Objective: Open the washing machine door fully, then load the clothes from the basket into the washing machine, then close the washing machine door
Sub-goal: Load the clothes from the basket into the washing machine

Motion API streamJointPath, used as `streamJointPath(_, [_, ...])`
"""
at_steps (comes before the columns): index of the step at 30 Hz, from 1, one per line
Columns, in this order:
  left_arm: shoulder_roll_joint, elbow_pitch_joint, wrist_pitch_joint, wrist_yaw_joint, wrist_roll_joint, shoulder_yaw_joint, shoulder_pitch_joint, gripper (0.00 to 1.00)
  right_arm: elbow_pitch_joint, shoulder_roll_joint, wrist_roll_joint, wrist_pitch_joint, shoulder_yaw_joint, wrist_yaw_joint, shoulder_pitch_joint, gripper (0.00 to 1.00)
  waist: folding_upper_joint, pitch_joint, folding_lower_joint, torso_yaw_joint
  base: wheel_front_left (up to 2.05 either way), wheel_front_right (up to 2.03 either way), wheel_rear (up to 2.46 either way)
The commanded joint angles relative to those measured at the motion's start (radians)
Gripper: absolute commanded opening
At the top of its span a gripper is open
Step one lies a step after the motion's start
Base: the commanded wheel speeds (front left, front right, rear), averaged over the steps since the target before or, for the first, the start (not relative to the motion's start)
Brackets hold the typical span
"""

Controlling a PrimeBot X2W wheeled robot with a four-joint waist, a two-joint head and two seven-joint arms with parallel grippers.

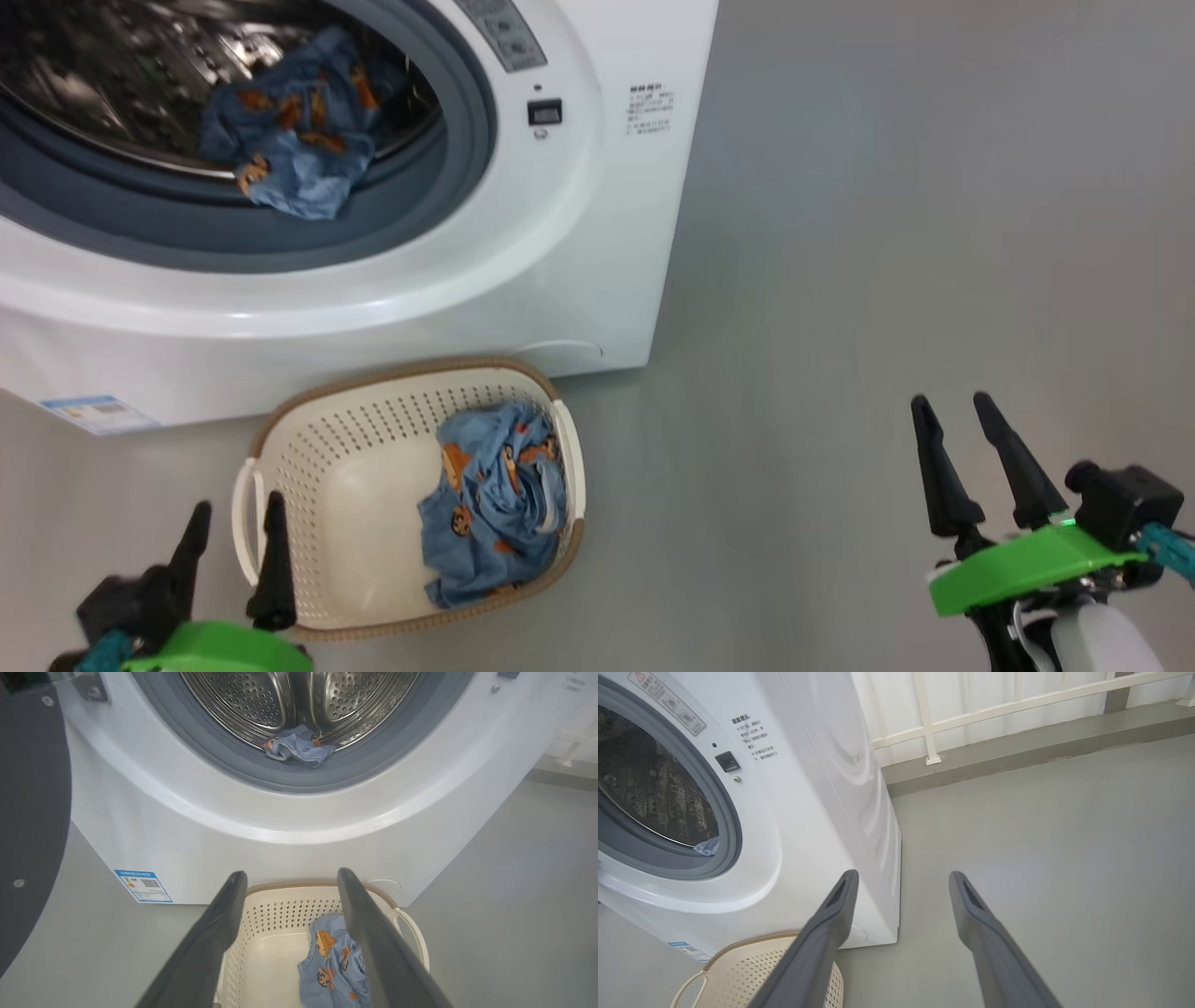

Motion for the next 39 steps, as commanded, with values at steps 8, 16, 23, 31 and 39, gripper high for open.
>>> streamJointPath(8, [0.064, 0.111, -0.006, -0.002, -0.087, -0.098, -0.171, 1.0, -0.039, 0.032, -0.019, -0.005, 0.017, 0.002, -0.092, 1.0, -0.0001, 0.191, 0.0, -0.061, 0.0, 0.0, 0.0])
streamJointPath(16, [0.131, 0.301, -0.006, -0.002, -0.198, -0.283, -0.335, 1.0, -0.049, 0.066, -0.02, -0.005, 0.031, 0.002, -0.145, 1.0, -0.0001, 0.295, 0.0, -0.124, 0.0, 0.0, 0.0])
streamJointPath(23, [0.185, 0.454, -0.006, -0.002, -0.313, -0.431, -0.48, 1.0, -0.067, 0.088, -0.017, -0.005, 0.055, 0.002, -0.181, 1.0, -0.0001, 0.393, 0.0, -0.179, 0.0, 0.0, 0.0])
streamJointPath(31, [0.247, 0.557, -0.006, -0.002, -0.412, -0.586, -0.614, 1.0, -0.088, 0.097, -0.004, -0.005, 0.088, 0.002, -0.216, 1.0, -0.0001, 0.502, 0.0, -0.225, 0.0, 0.0, 0.0])
streamJointPath(39, [0.282, 0.598, -0.006, -0.002, -0.522, -0.777, -0.712, 1.0, -0.112, 0.098, 0.034, -0.005, 0.111, 0.002, -0.241, 1.0, -0.0001, 0.571, 0.0, -0.244, 0.0, 0.0, 0.0])
